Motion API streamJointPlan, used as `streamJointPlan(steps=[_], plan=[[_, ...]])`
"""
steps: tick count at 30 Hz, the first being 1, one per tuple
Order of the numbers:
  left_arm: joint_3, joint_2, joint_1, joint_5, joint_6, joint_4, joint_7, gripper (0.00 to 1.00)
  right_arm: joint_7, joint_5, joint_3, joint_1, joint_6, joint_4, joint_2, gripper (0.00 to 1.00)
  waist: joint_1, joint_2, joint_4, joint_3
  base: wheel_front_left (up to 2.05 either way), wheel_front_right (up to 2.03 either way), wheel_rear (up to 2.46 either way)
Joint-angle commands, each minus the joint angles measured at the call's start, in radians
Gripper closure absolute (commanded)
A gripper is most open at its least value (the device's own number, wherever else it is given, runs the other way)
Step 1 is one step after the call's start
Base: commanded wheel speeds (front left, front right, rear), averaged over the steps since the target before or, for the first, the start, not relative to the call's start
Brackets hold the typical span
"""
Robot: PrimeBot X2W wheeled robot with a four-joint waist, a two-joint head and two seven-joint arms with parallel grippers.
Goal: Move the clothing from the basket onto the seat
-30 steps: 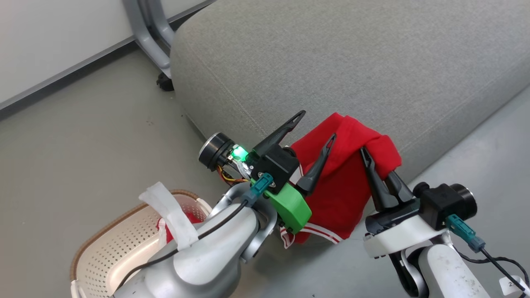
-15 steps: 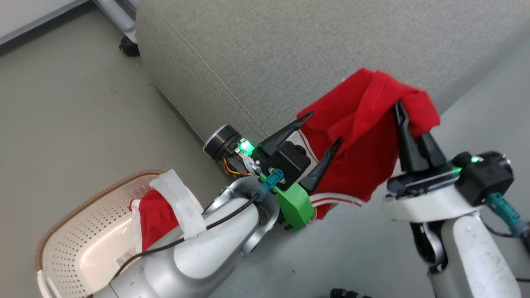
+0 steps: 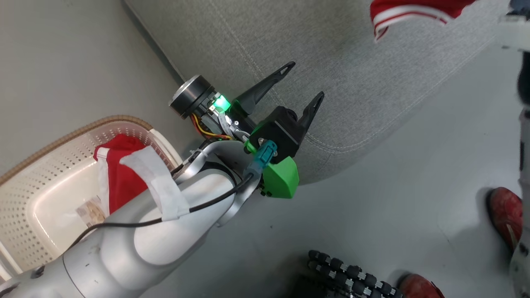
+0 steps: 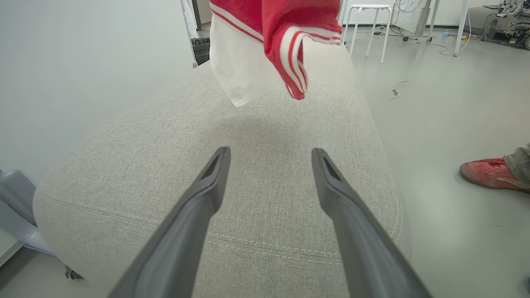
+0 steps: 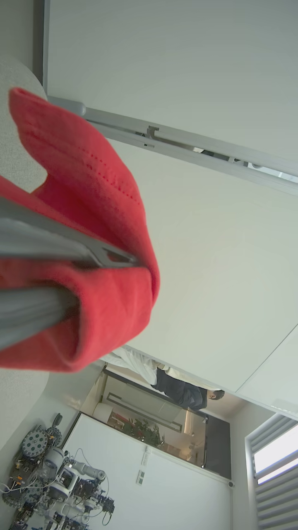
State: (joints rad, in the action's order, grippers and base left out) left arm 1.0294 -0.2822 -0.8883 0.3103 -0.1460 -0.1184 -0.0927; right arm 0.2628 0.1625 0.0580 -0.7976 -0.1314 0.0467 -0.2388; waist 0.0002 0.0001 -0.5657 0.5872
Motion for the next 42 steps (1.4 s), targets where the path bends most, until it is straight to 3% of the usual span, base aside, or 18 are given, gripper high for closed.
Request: streamJointPlan(steps=[1,8,17,18,19,20,28,33,37,39,42], plan=[[-0.004,-0.019,-0.028,-0.010,-0.004,0.015,-0.011,0.00,0.003,-0.003,0.005,-0.051,0.001,0.022,-0.026,1.00,-0.0002,-0.0001,0.029,0.168,0.00,0.00,0.00],[0.001,-0.068,-0.060,-0.047,-0.012,0.073,-0.054,0.00,0.003,0.071,0.040,-0.196,0.002,0.167,-0.085,1.00,-0.0002,-0.0001,0.059,0.262,0.00,0.00,0.00],[0.002,-0.062,-0.044,-0.043,-0.039,0.087,-0.044,0.00,0.003,0.092,-0.024,-0.182,0.002,0.449,-0.089,1.00,-0.0002,-0.0001,0.091,0.278,0.00,0.00,0.00],[0.000,-0.061,-0.037,-0.038,-0.042,0.083,-0.041,0.00,0.003,0.086,-0.021,-0.173,0.002,0.481,-0.085,0.80,-0.0002,-0.0001,0.093,0.271,0.00,0.00,0.00],[0.000,-0.061,-0.030,-0.033,-0.043,0.080,-0.039,0.00,0.003,0.072,-0.016,-0.167,0.002,0.497,-0.082,0.22,-0.0002,-0.0001,0.095,0.265,0.00,0.00,0.00],[0.000,-0.060,-0.022,-0.030,-0.046,0.077,-0.034,0.00,0.003,0.059,-0.013,-0.156,0.002,0.515,-0.072,0.00,-0.0002,-0.0001,0.097,0.257,0.00,0.00,0.00],[-0.029,-0.047,0.054,0.032,-0.075,0.020,0.052,0.00,0.003,0.021,0.025,0.018,0.002,0.457,-0.004,0.00,-0.0002,-0.0001,0.126,0.142,0.00,0.00,0.00],[-0.047,-0.031,0.117,0.059,-0.091,-0.049,0.160,0.00,0.003,0.014,0.007,0.162,0.002,0.384,0.035,0.00,-0.0002,-0.0001,0.169,0.036,0.00,0.00,0.00],[-0.100,-0.010,0.179,0.083,-0.147,-0.127,0.304,0.00,0.003,0.017,-0.042,0.270,0.002,0.315,0.066,0.00,-0.0002,-0.0001,0.222,-0.053,0.00,0.00,0.00],[-0.175,0.024,0.244,0.126,-0.161,-0.161,0.354,0.00,0.003,0.024,-0.089,0.342,0.002,0.275,0.084,0.00,-0.0002,-0.0001,0.273,-0.130,0.00,0.00,0.00],[-0.328,0.063,0.335,0.117,-0.170,-0.077,0.357,0.00,0.003,0.009,-0.138,0.399,0.002,0.234,0.091,0.00,-0.0002,-0.0001,0.328,-0.192,0.00,0.00,0.00]])
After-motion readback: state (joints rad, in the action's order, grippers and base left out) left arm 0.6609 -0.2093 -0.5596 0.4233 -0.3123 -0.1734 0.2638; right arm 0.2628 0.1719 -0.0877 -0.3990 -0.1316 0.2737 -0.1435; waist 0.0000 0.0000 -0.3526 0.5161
